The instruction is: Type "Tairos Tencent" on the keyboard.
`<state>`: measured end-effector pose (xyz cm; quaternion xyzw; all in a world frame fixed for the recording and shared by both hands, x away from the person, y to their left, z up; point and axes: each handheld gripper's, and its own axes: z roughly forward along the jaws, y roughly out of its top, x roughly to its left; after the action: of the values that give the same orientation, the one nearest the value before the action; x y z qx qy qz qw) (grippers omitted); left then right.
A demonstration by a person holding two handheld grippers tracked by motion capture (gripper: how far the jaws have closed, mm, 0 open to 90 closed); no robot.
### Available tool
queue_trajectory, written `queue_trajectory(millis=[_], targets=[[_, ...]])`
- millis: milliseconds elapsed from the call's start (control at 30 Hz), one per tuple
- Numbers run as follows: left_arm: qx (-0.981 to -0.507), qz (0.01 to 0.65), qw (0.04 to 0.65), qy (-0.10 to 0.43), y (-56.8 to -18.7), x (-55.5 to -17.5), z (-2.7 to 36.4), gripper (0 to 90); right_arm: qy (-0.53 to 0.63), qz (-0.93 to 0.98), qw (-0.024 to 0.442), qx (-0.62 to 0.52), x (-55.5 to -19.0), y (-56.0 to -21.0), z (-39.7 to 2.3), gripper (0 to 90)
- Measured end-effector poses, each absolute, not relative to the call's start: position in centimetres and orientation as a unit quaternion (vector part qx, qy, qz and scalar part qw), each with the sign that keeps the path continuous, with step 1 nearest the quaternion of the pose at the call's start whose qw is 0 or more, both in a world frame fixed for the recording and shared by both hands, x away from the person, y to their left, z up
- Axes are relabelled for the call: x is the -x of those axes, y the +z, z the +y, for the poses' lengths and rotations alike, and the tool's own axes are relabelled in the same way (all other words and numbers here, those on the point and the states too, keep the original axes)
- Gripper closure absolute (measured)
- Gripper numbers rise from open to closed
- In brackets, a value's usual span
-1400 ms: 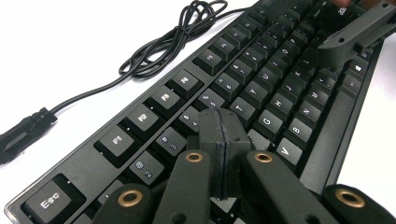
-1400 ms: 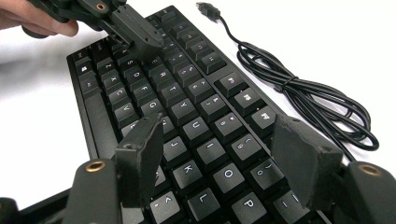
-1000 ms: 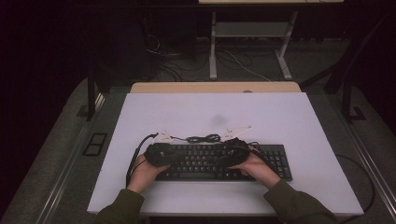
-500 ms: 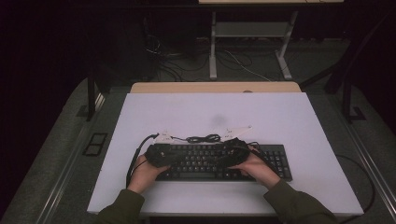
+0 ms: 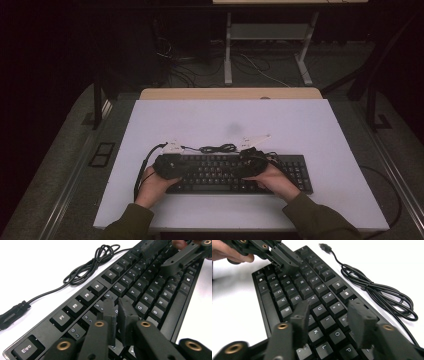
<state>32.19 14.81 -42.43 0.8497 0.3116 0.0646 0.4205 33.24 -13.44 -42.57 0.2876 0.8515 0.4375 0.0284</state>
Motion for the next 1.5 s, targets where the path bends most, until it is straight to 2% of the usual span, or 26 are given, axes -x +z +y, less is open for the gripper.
queue_trajectory(millis=[433,600,800,1067,1500], targets=[[-0.840,0.324,0.430,0.063,-42.3,-31.6,14.8,56.3,0.443,0.854,-0.005,-0.271,-32.8,-42.6,-12.8,88.9],[-0.837,0.327,0.433,0.065,-42.3,-31.5,14.8,47.4,0.439,0.860,-0.015,-0.258,-32.4,-42.8,-12.2,89.2],[-0.837,0.328,0.432,0.069,-42.3,-31.6,14.8,42.1,0.429,0.869,-0.016,-0.246,-32.0,-43.2,-11.5,89.3],[-0.834,0.332,0.434,0.073,-42.3,-31.6,14.8,38.7,0.418,0.877,-0.016,-0.238,-31.7,-43.7,-10.7,89.2],[-0.833,0.332,0.435,0.077,-42.3,-31.6,14.8,38.2,0.415,0.879,-0.015,-0.234,-31.7,-44.0,-10.5,89.2]])
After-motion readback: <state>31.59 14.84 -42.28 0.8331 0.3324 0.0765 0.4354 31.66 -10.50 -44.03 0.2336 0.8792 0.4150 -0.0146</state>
